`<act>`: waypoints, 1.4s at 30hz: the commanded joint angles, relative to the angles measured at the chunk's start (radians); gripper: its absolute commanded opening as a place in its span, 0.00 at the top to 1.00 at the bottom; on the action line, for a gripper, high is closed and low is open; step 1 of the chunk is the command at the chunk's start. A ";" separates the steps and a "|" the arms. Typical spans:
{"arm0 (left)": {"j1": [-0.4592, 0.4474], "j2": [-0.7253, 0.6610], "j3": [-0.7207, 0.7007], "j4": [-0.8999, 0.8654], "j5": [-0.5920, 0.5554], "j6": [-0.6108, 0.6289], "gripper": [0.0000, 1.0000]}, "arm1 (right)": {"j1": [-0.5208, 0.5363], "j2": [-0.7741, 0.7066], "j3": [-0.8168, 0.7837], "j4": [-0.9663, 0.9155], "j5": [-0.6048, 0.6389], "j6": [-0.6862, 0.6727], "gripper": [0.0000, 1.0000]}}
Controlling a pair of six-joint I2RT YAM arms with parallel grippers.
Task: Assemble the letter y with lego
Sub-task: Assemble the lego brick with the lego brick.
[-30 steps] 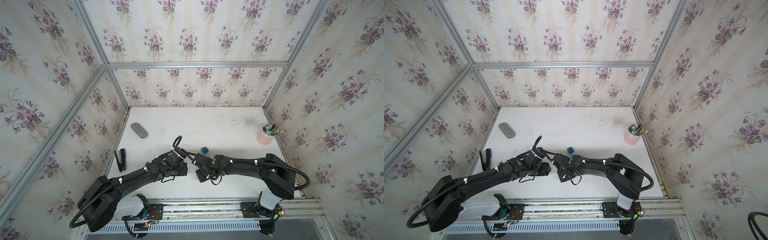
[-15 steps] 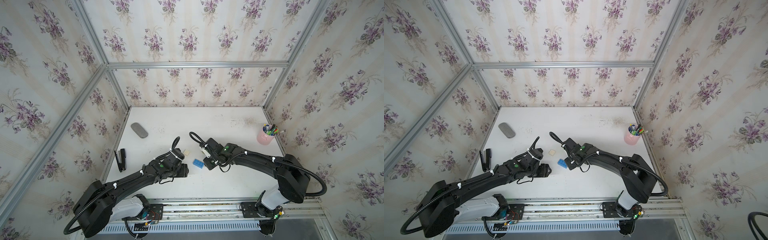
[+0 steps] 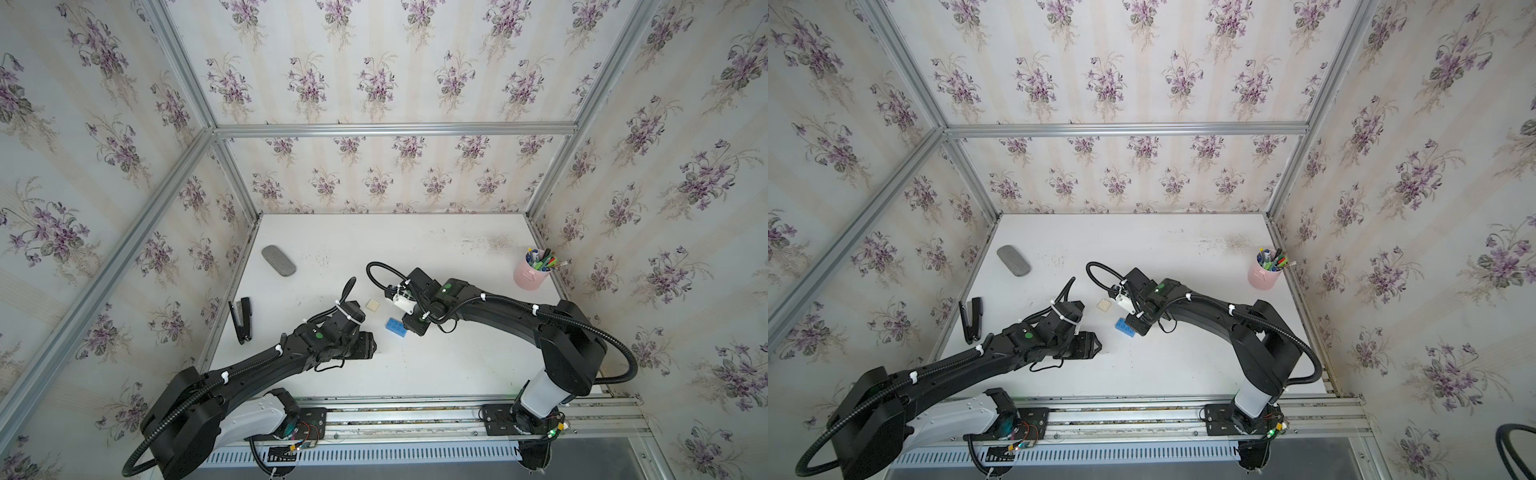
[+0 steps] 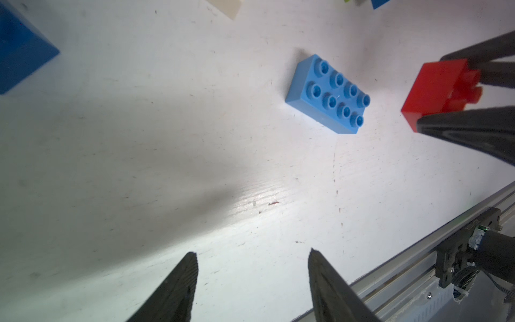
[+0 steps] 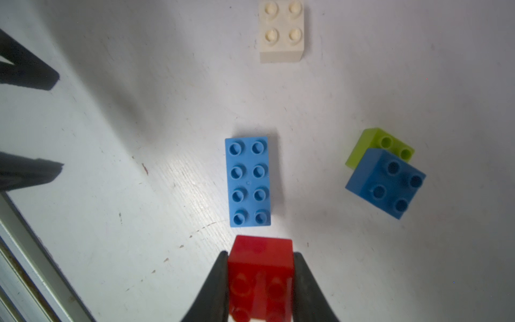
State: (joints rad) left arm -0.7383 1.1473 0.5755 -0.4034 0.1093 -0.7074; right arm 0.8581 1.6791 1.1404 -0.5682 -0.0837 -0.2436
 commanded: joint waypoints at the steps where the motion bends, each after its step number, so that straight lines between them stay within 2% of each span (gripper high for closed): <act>1: 0.005 0.001 -0.004 0.004 0.006 0.006 0.35 | 0.001 0.037 0.026 -0.017 -0.021 -0.081 0.73; 35: 0.018 0.015 -0.009 0.013 0.012 0.012 0.34 | -0.003 0.152 0.056 -0.059 -0.039 -0.051 0.74; 42: 0.019 0.017 -0.013 0.015 0.012 0.011 0.34 | -0.004 0.212 0.099 -0.096 -0.053 -0.052 0.78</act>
State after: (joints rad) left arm -0.7204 1.1645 0.5663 -0.3988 0.1249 -0.7040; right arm 0.8516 1.8542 1.2396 -0.6334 -0.1467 -0.2867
